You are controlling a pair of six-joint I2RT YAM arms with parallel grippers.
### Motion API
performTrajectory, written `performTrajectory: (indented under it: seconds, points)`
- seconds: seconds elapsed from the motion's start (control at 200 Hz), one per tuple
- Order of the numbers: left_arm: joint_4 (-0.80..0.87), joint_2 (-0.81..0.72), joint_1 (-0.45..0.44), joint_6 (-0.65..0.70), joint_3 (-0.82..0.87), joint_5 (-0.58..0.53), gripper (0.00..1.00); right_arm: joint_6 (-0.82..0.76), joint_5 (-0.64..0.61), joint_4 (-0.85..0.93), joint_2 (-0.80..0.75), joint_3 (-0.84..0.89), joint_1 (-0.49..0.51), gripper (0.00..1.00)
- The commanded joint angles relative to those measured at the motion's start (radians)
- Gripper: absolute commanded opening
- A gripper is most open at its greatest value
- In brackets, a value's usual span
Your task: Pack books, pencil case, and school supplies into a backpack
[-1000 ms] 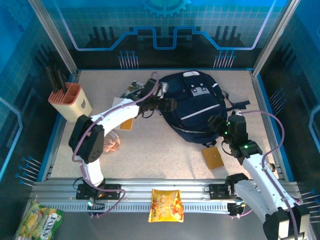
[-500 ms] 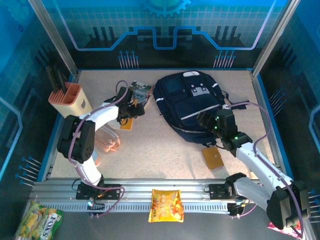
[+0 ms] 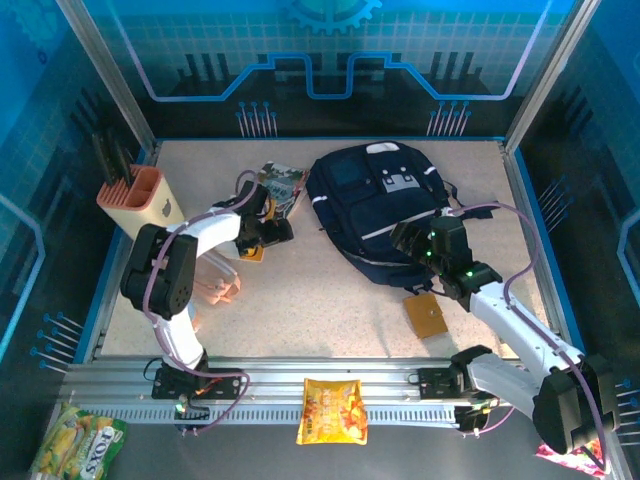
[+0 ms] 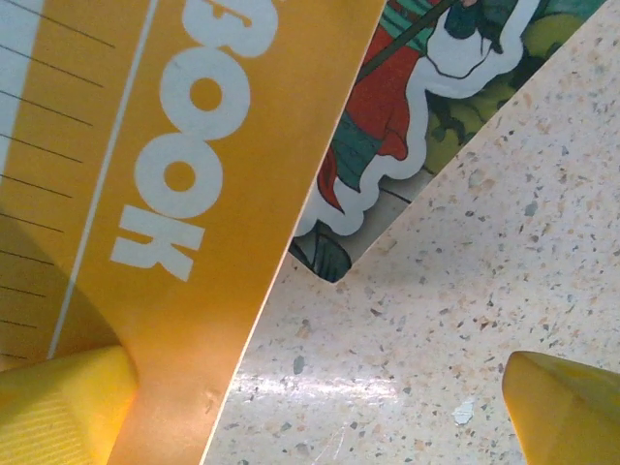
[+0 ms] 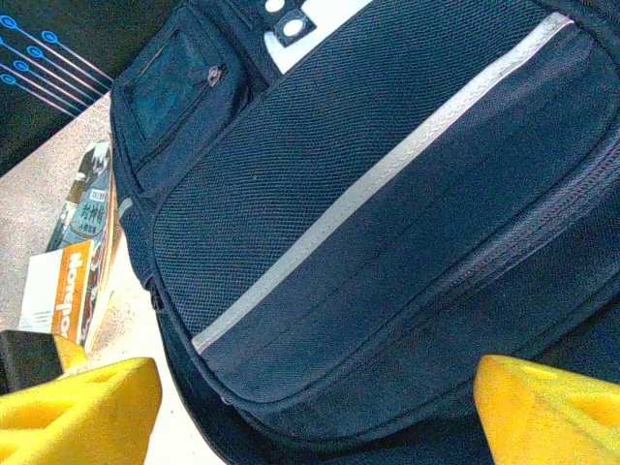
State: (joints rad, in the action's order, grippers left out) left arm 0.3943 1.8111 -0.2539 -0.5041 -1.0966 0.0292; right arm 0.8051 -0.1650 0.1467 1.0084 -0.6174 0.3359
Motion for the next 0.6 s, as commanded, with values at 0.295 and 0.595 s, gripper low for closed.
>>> performTrajectory:
  seconds: [0.295,0.595]
  points:
    - [0.067,-0.028,-0.184,-0.212,0.097,0.177,0.99,-0.075,-0.059,0.006,0.04,-0.081,0.049,0.85]
    - [-0.045,-0.112,-0.332,-0.467,0.183,0.302,0.98,-0.093,-0.033,0.001,0.114,-0.123,0.081,0.85]
